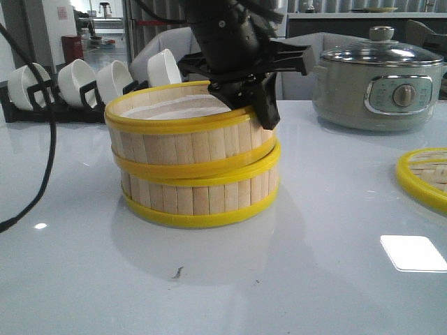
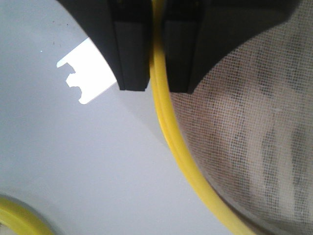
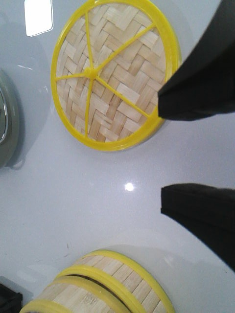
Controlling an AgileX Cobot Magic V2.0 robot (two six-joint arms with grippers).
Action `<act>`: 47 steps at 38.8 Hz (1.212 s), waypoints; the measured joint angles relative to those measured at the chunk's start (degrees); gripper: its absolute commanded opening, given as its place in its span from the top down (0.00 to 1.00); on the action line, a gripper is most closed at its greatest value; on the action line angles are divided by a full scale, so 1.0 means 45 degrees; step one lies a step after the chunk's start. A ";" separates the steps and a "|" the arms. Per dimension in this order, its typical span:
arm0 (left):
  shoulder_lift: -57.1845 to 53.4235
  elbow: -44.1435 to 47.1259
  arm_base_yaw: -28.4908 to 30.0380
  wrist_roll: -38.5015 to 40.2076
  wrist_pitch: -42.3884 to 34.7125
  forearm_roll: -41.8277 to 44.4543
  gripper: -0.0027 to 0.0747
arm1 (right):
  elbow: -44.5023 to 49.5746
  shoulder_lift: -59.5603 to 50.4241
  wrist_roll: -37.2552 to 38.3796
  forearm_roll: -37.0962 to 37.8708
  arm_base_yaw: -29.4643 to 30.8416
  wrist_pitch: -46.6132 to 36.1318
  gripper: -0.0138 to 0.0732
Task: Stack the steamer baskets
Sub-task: 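Lower the basket onto the center basket and open the left gripper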
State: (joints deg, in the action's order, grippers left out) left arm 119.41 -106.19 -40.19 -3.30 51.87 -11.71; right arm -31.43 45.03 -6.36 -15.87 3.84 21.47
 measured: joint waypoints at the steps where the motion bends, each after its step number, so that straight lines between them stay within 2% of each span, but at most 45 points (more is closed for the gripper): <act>1: -0.0003 0.0000 0.0000 0.0000 -0.0022 -0.0021 0.85 | 0.0000 0.0000 0.0000 0.0000 0.0000 0.0000 0.36; 47: 0.0026 0.0000 -0.0163 0.0000 -0.0251 -0.0200 0.85 | 0.0000 0.0000 0.0000 0.0000 0.0000 -0.0151 0.36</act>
State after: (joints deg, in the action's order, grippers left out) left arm 119.53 -106.19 -40.93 -3.30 50.74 -12.61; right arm -31.43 45.03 -6.36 -15.87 3.84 20.79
